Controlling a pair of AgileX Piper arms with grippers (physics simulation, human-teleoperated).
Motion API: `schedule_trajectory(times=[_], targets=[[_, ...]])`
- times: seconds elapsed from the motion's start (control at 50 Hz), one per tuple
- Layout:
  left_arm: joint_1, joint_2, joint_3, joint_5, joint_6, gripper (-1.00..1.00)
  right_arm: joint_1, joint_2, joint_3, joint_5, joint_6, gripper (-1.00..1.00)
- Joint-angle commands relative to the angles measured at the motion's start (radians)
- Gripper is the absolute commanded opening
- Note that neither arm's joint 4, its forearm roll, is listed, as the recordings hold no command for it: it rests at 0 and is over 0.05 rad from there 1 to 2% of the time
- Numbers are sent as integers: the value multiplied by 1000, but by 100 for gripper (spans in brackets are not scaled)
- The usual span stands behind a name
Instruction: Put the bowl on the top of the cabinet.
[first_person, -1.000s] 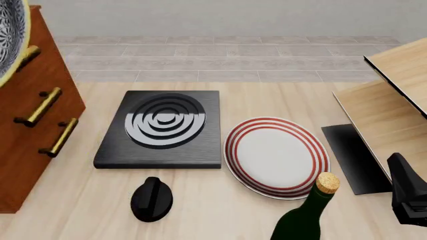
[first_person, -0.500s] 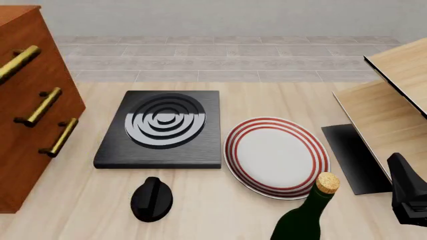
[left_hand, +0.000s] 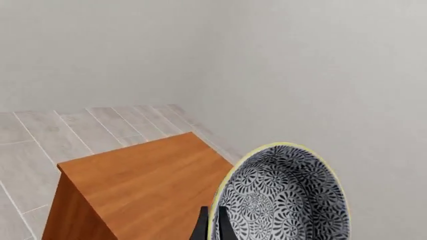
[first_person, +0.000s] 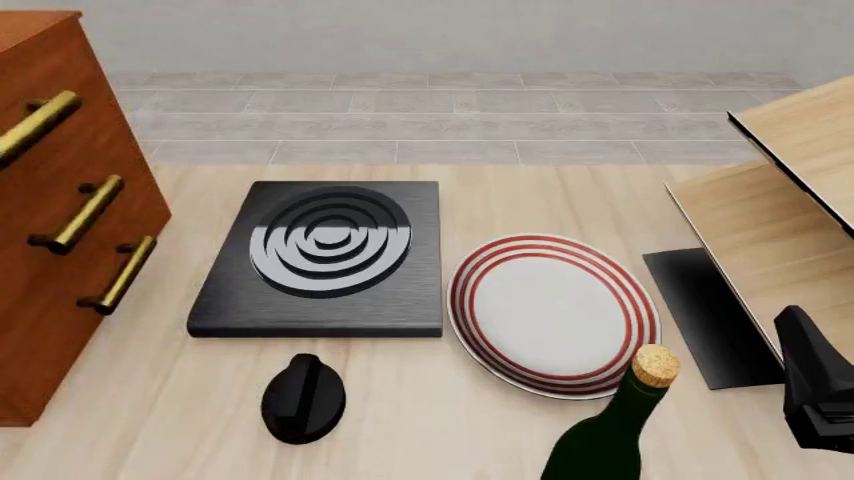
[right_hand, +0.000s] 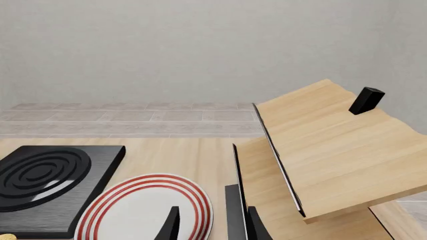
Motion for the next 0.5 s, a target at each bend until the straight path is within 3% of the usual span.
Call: schedule_trajectory(times=[0.02,0.5], targets=[[27,47,-5,-25,-9,-100,0,0,0,0,0,100],[58,153,-8,-55,0,-100,0,0,0,0,0,100]])
